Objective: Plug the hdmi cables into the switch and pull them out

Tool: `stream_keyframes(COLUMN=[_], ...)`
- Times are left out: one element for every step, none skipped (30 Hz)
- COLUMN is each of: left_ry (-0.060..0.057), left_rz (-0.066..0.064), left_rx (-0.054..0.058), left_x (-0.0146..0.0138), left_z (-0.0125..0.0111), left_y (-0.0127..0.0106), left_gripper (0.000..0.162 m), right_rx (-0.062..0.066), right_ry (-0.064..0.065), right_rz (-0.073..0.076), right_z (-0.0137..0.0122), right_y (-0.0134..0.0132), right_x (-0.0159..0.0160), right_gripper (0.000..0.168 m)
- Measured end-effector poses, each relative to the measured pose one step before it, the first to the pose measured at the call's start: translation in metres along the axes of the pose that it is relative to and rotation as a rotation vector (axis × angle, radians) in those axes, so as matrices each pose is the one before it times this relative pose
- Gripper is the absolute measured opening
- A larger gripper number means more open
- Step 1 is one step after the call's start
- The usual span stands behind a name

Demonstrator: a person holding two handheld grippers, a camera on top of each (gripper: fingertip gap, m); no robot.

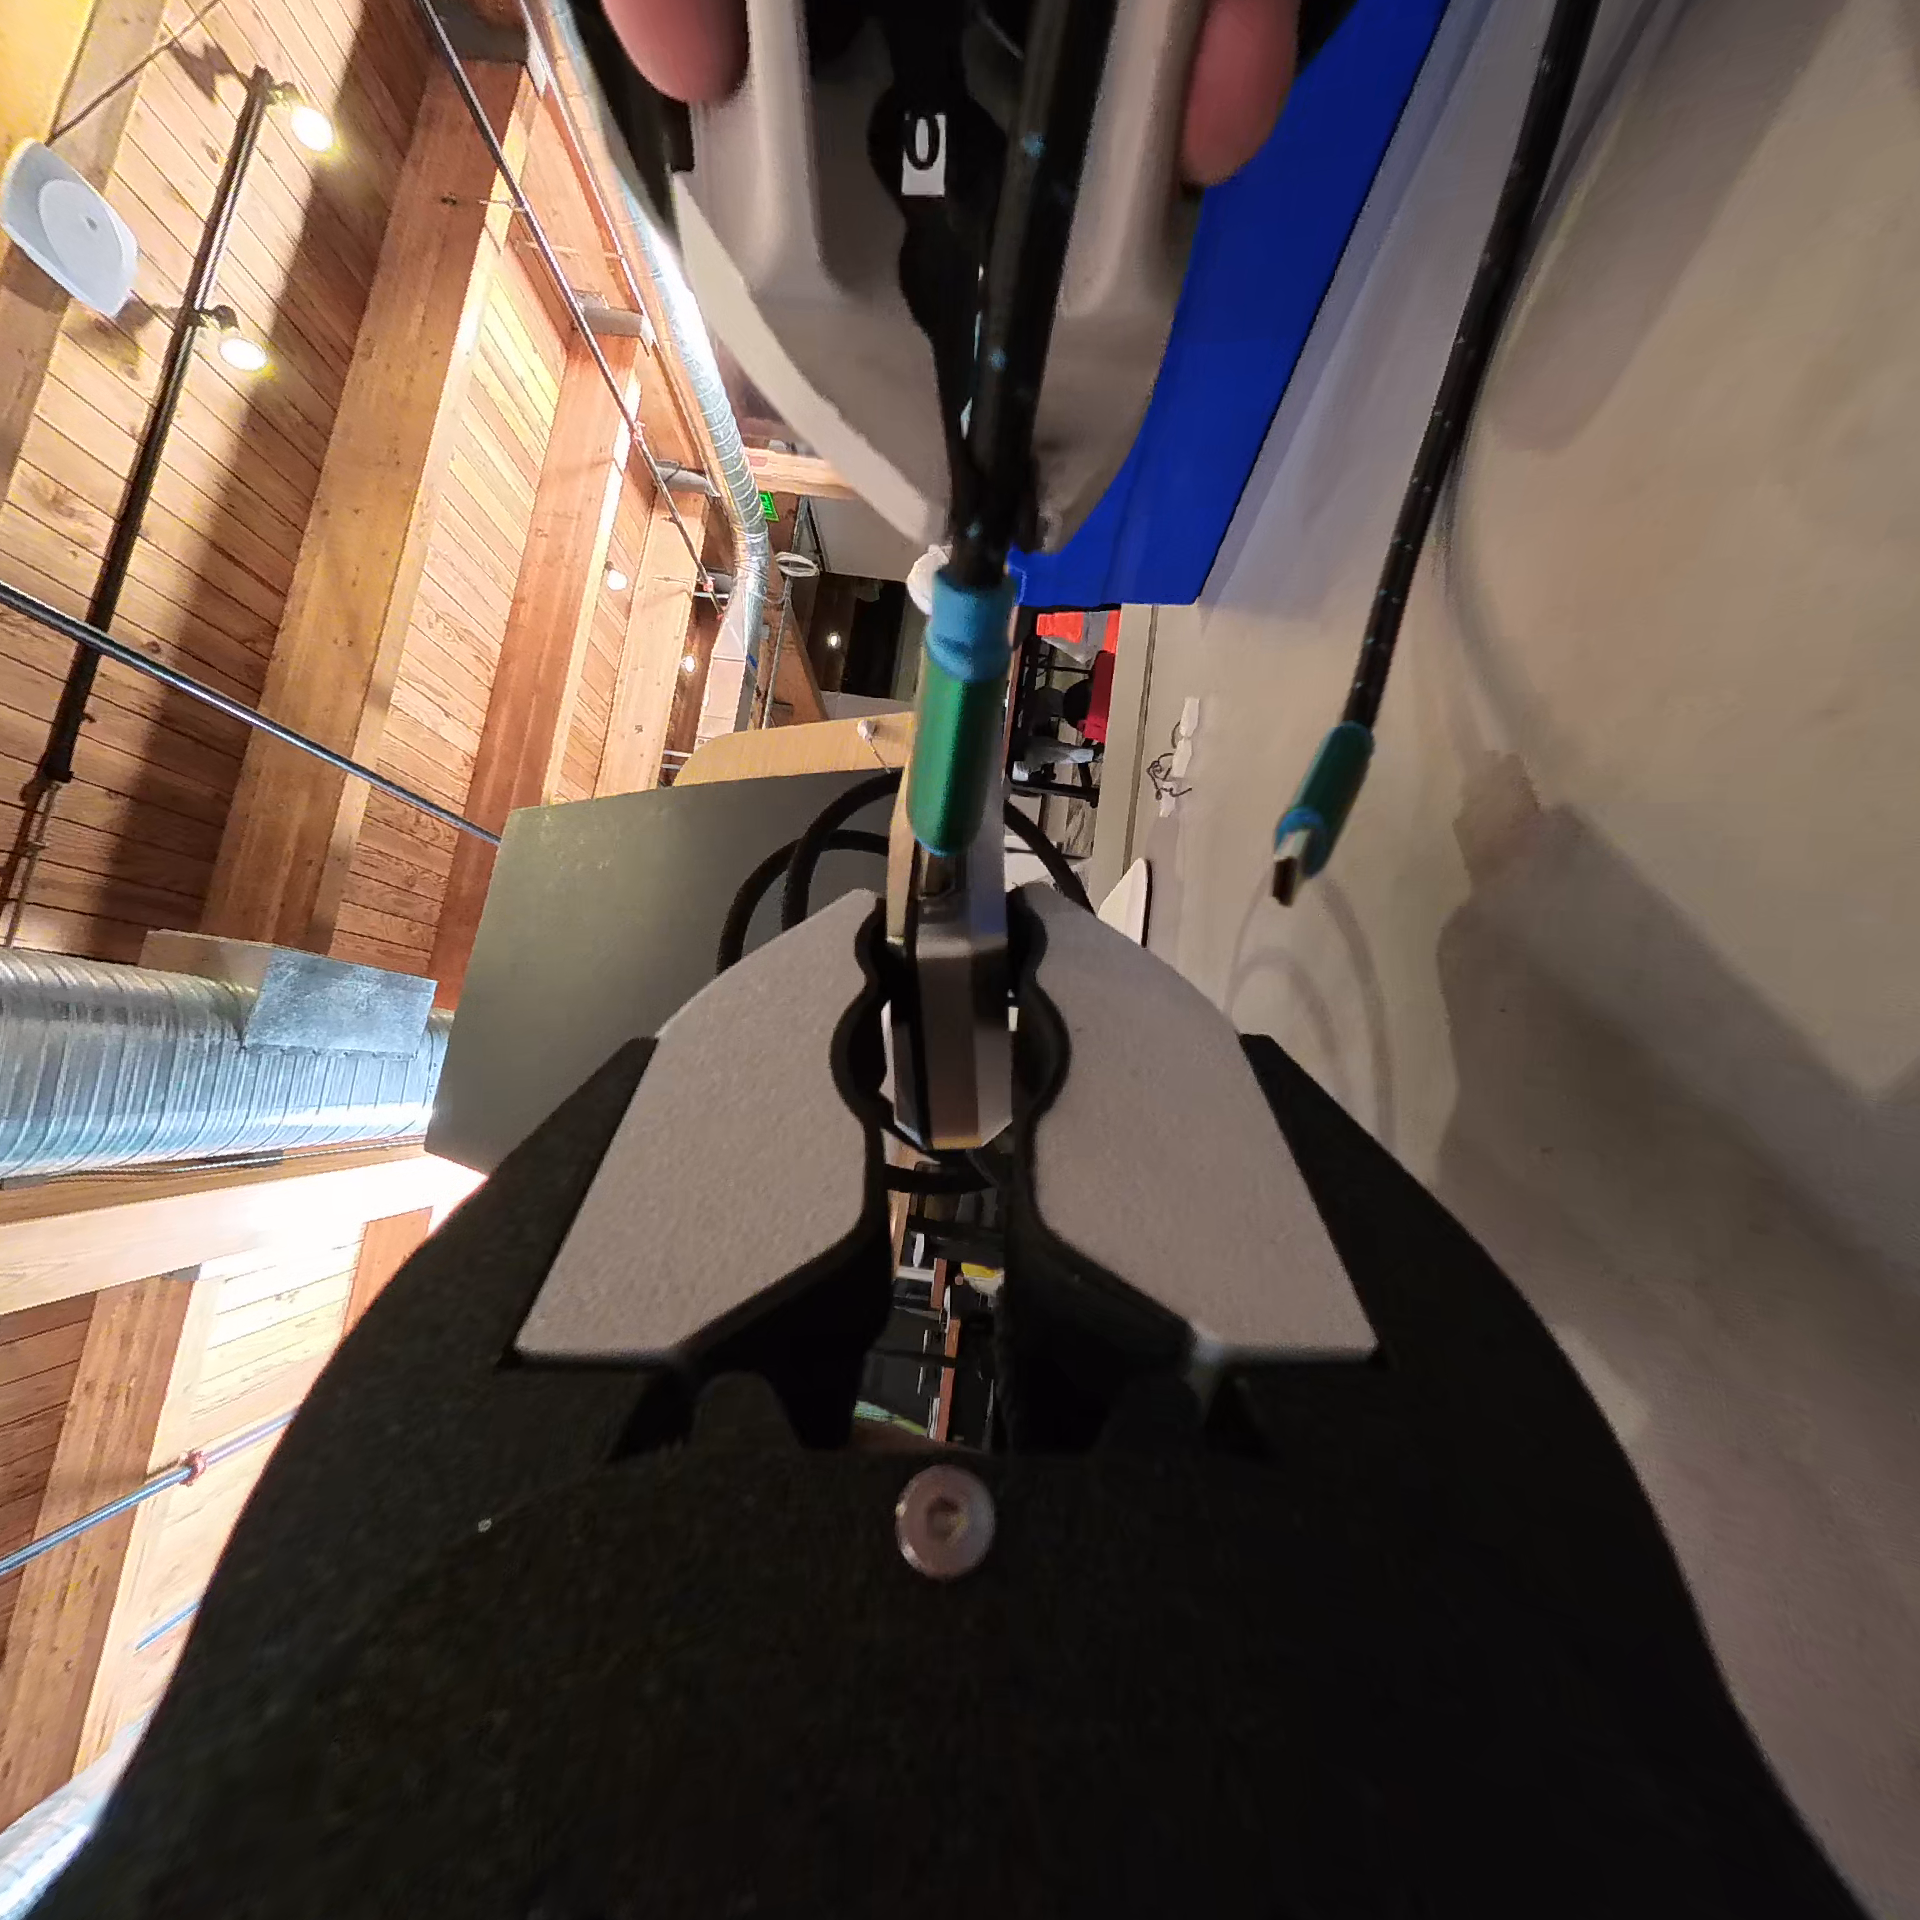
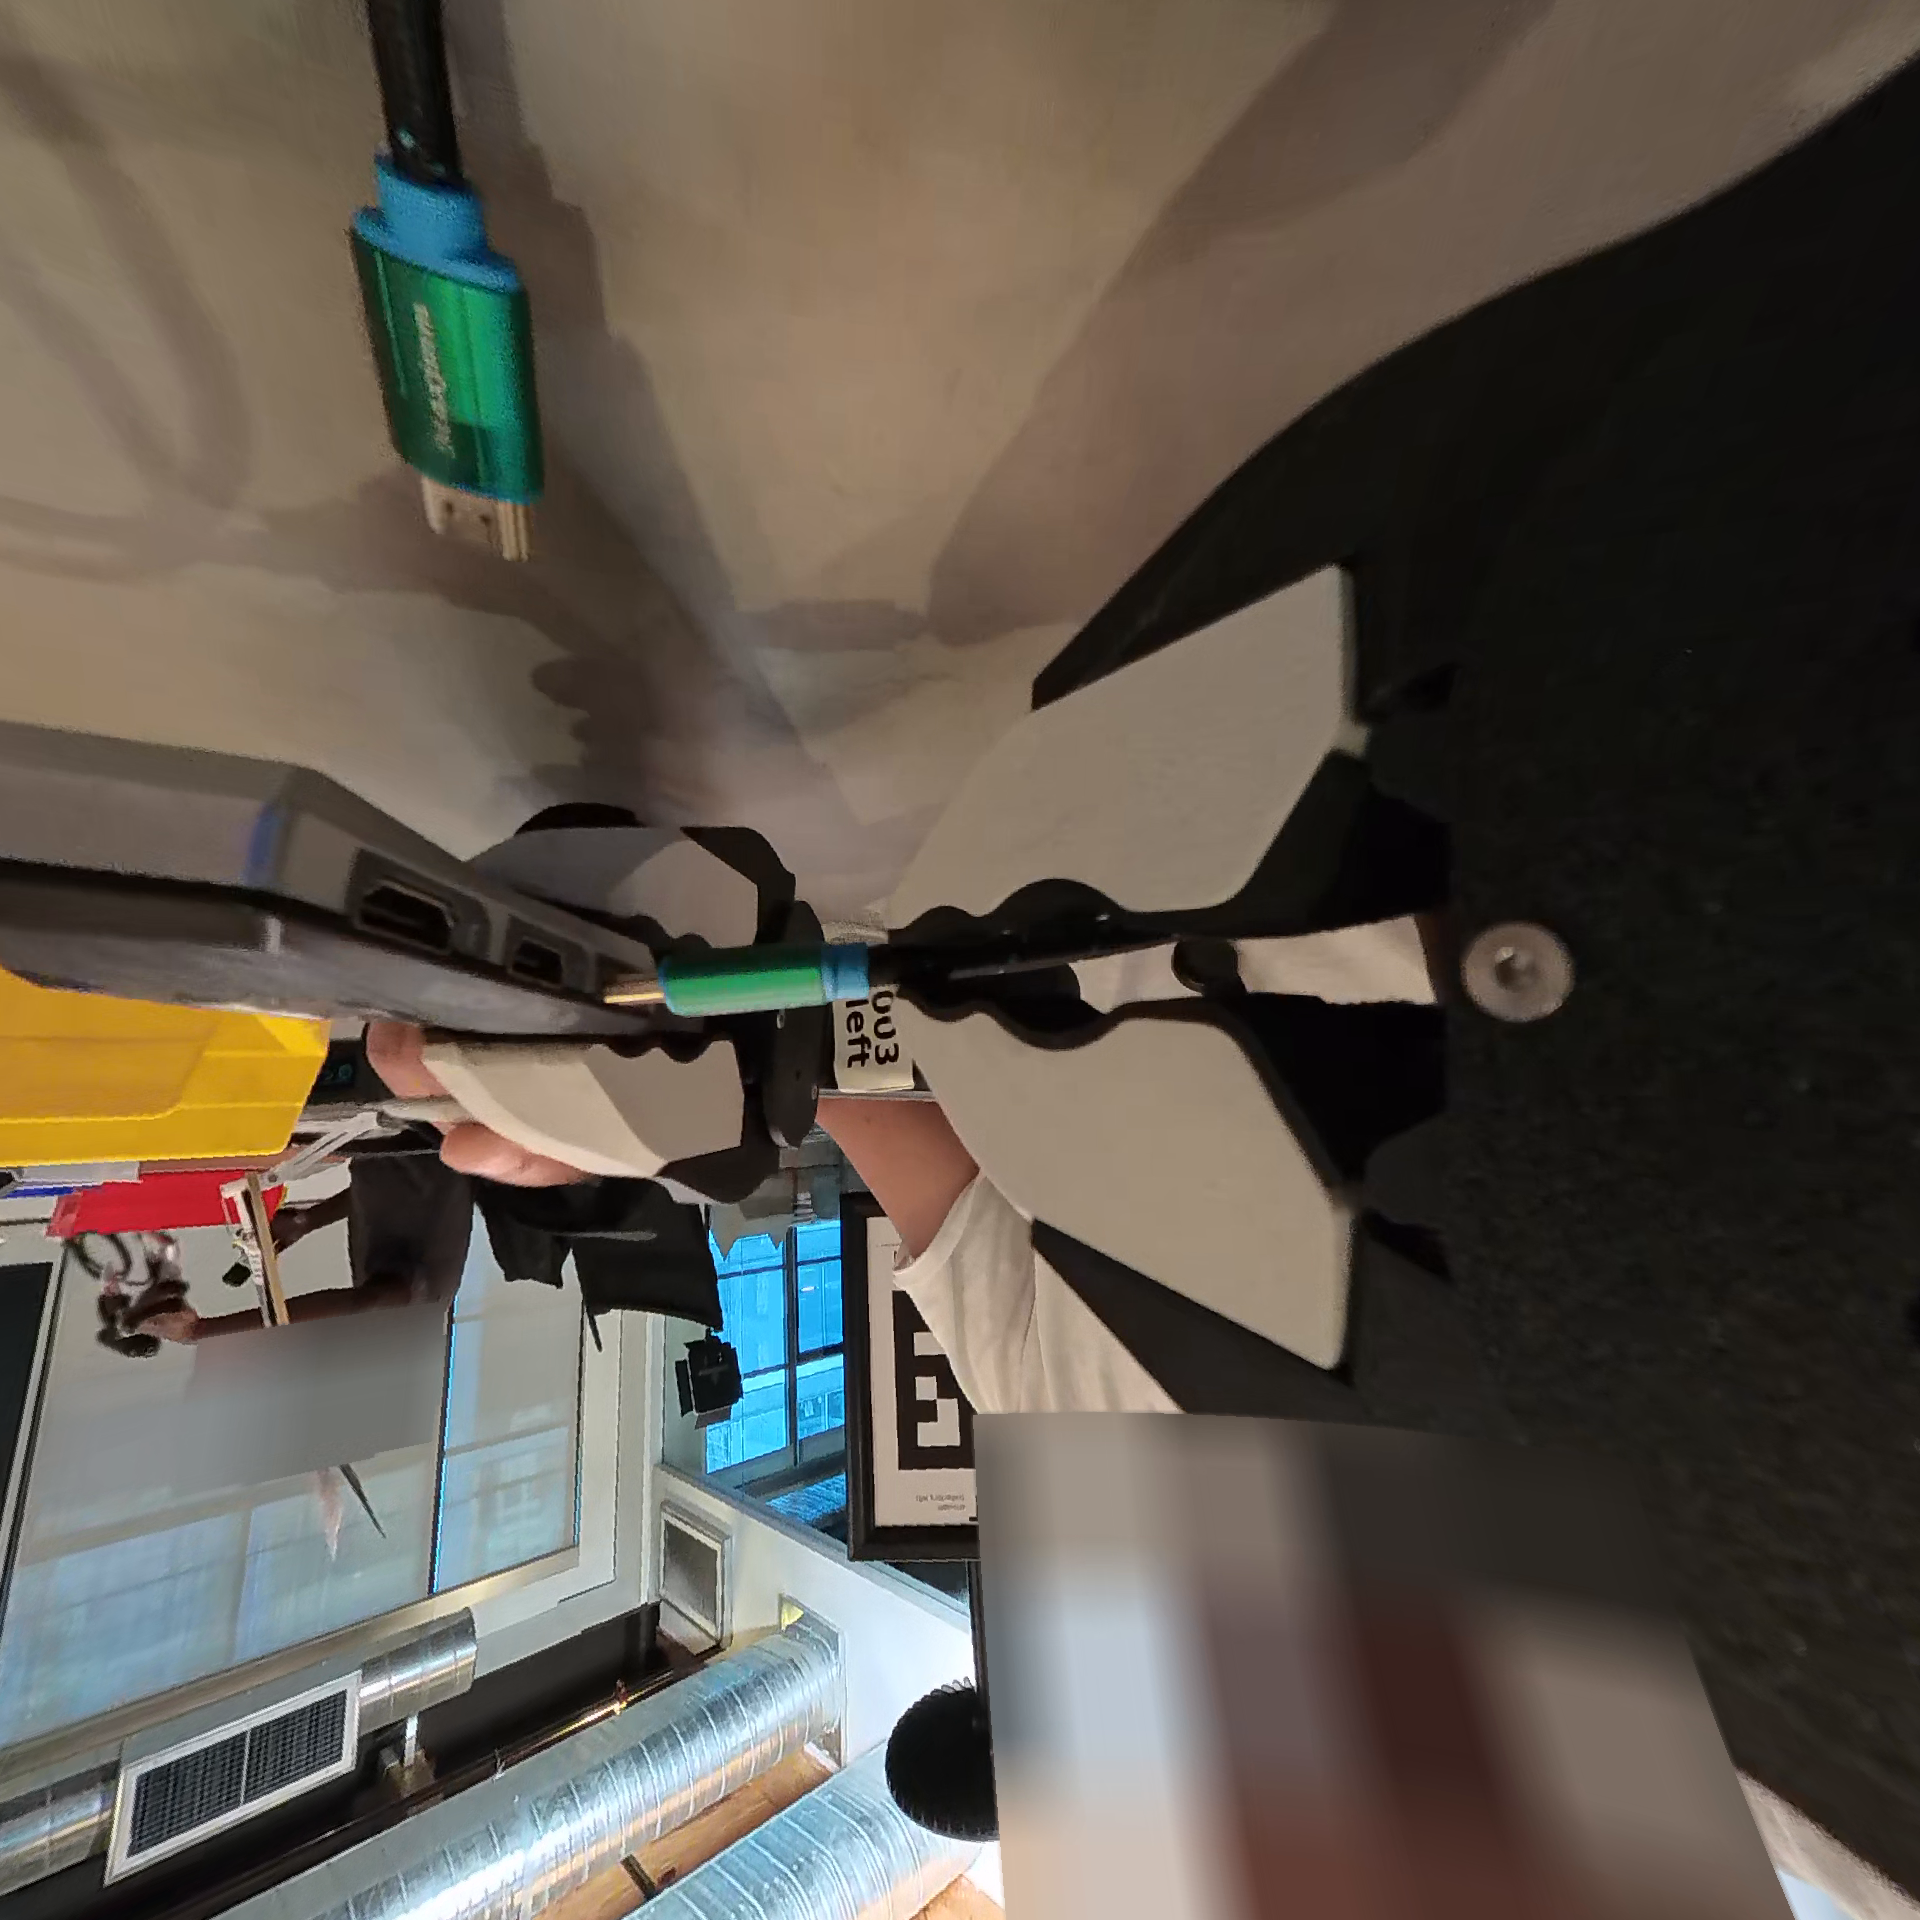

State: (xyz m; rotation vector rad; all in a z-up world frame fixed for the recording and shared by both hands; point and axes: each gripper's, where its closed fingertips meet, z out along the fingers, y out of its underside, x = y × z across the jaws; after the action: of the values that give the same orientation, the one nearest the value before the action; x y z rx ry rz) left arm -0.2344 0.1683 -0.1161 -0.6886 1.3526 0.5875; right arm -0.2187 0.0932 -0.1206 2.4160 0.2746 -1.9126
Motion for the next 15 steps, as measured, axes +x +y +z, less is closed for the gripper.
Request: stream_keyframes(left_ry=[0.0017,-0.0027,0.0004,0.0016,-0.0024,0.0012,0.0005,0.0005,0.0009,-0.0009,-0.0001,-0.0038,0.0001,-0.0002,-0.0013], left_rz=[0.0042,0.0066,0.0021,0.0028,0.0043,0.0024,0.0031,0.0026,0.0021,-0.0001,-0.0002,0.0031,0.0011,-0.0002,0.0009], left_rx=[0.0026,0.0032,0.0049,0.0034,0.0055,0.0041,0.0003,0.0010,0.0032,0.0022,-0.0015,-0.0030,-0.0015,-0.0009,0.0005], left_x=[0.00059,-0.00005,0.00008,0.00043,-0.00001,0.00022,0.00040,0.00038,0.00001,-0.00039,-0.00033,-0.00061,-0.00018,-0.00023,-0.00040], left_z=[-0.00037,-0.00041,-0.00039,-0.00024,-0.00054,-0.00046,-0.00019,-0.00011,-0.00034,-0.00046,-0.00021,-0.00016,-0.00009,-0.00011,-0.00030], left_y=[-0.00046,-0.00060,-0.00102,-0.00110,-0.00163,-0.00163,-0.00084,-0.00023,-0.00026,0.00007,0.00045,0.00047,0.00047,0.00045,0.00043], left_gripper=[0.020,0.020,0.020,0.020,0.020,0.020,0.020,0.020,0.020,0.020,0.020,0.020,0.020,0.020,0.020], right_rx=[-0.0011,-0.0019,-0.0063,-0.0077,-0.0112,-0.0134,-0.0086,-0.0033,-0.0017,0.0000,0.0062,0.0090,0.0051,0.0052,0.0051], right_ry=[-0.0010,-0.0014,-0.0040,-0.0041,-0.0060,-0.0046,-0.0015,-0.0001,-0.0003,-0.0042,-0.0049,-0.0031,0.0002,0.0039,0.0043], right_rz=[0.0006,0.0008,-0.0013,-0.0005,0.0022,0.0025,0.0021,0.0001,-0.0003,0.0020,0.0013,0.0007,-0.0021,-0.0032,-0.0025], right_z=[0.00043,0.00038,0.00028,0.00060,0.00109,0.00143,0.00119,0.00061,-0.00009,-0.00077,-0.00153,-0.00199,-0.00186,-0.00178,-0.00210], right_y=[0.00086,0.00083,0.00133,0.00163,0.00237,0.00264,0.00160,0.00065,0.00019,-0.00024,-0.00121,-0.00190,-0.00121,-0.00126,-0.00149], right_x=[0.00059,0.00022,-0.00033,-0.00050,-0.00072,-0.00066,-0.00016,-0.00022,-0.00034,-0.00060,-0.00070,-0.00077,-0.00046,-0.00001,0.00018], right_gripper=[0.004,0.004,0.005,0.005,0.005,0.005,0.005,0.005,0.005,0.005,0.005,0.005,0.005,0.005,0.005])
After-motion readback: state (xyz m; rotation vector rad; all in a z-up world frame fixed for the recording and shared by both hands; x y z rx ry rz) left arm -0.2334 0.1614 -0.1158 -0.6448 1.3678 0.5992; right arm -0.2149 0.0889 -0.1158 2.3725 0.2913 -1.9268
